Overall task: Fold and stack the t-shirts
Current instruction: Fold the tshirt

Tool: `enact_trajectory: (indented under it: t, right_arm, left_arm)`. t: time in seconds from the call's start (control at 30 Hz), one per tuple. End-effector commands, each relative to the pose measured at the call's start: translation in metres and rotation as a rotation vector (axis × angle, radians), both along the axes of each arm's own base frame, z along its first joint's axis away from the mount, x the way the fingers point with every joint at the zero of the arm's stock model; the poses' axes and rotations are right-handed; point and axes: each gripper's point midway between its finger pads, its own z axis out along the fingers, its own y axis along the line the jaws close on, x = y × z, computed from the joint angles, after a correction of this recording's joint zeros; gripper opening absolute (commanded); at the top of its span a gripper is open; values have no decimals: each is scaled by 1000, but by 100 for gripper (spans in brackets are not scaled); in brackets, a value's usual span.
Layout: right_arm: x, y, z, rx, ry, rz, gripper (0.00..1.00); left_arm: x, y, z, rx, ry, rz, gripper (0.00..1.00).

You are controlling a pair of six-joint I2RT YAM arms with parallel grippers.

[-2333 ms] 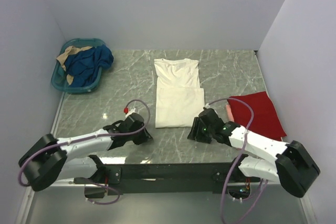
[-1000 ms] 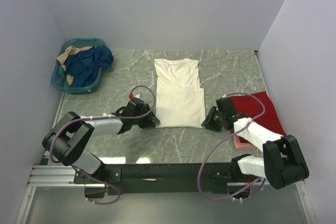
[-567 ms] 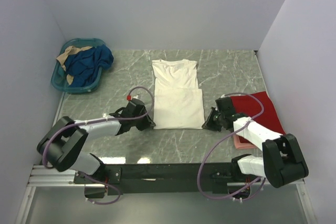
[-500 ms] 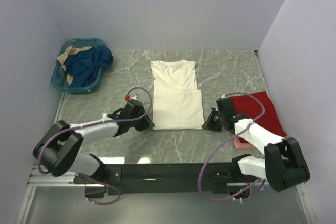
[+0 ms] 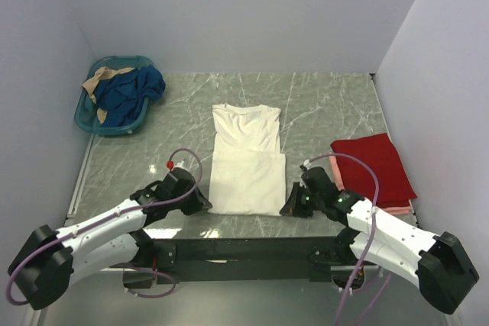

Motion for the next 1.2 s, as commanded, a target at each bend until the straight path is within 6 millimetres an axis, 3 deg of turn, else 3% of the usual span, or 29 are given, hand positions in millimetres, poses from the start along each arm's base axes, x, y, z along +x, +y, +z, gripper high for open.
enact_trajectory:
  t: [0.0,0.1,0.17,0.2,0.23,0.3,0.37,0.4,0.47,0.5,0.57,0.6,0.63,0.67,0.7,0.73,0.77,0.8,0.9,0.97,1.1,1.17]
  right_arm:
    - [-27,1,-13,-7,81,-21,0]
    - [-35,-4,-21,-36,98,-22,5]
    - [-32,-10,-17,-76,73,-30,26]
    - [-28,-11,-12,-82,53,-33,36]
    - [-19,-9,5,-75,-1,-27,49]
    - [-1,-6,29,-75,-93,-41,57]
    - [26,8,71,-46,-220,-27,60]
    - [49,23,103,-13,-302,-31,61]
    - [74,41,130,-9,-414,29,61]
    - [96,48,145,-21,-486,6,61]
    - [141,68,166,-84,-553,34,61]
    - [160,77,176,-82,-586,42,61]
    - [186,97,182,-88,-611,93,61]
    - [202,103,186,-88,-630,98,61]
    - [226,111,167,-89,-598,119,61]
    - [243,125,192,-36,-645,155,60]
    - [257,131,194,-23,-655,172,59]
    - [283,140,193,-20,-668,174,59]
    - [317,163,183,-19,-690,242,59]
    - [331,174,174,-23,-693,277,59]
    - [362,200,133,-25,-637,323,58]
    - [367,208,123,-14,-619,329,58]
  left_arm:
    - [-28,8,-14,17,77,5,1]
    - [-38,8,-16,3,94,4,1]
    - [-43,11,-20,10,107,0,2]
    - [-42,12,-19,12,103,0,6]
    - [-43,14,-18,19,100,3,22]
    - [-39,13,-6,12,76,5,34]
    - [-38,21,6,46,48,6,41]
    - [-29,19,22,45,7,17,43]
    - [-19,14,41,16,-57,13,43]
    - [-12,9,56,-2,-90,14,43]
    - [-3,4,62,19,-110,8,41]
    - [5,-4,76,-5,-138,2,40]
    - [10,-9,71,16,-127,-12,36]
    - [15,-14,73,14,-131,-13,34]
    - [24,-21,83,-7,-154,-8,31]
    - [29,-25,76,10,-137,-11,28]
    - [33,-28,76,8,-139,-7,28]
    - [38,-31,78,-12,-132,1,26]
    - [54,-36,64,-48,-99,22,23]
    - [63,-39,62,-88,-90,25,20]
    - [76,-34,48,-82,-60,47,19]
    - [79,-32,45,-70,-54,53,19]
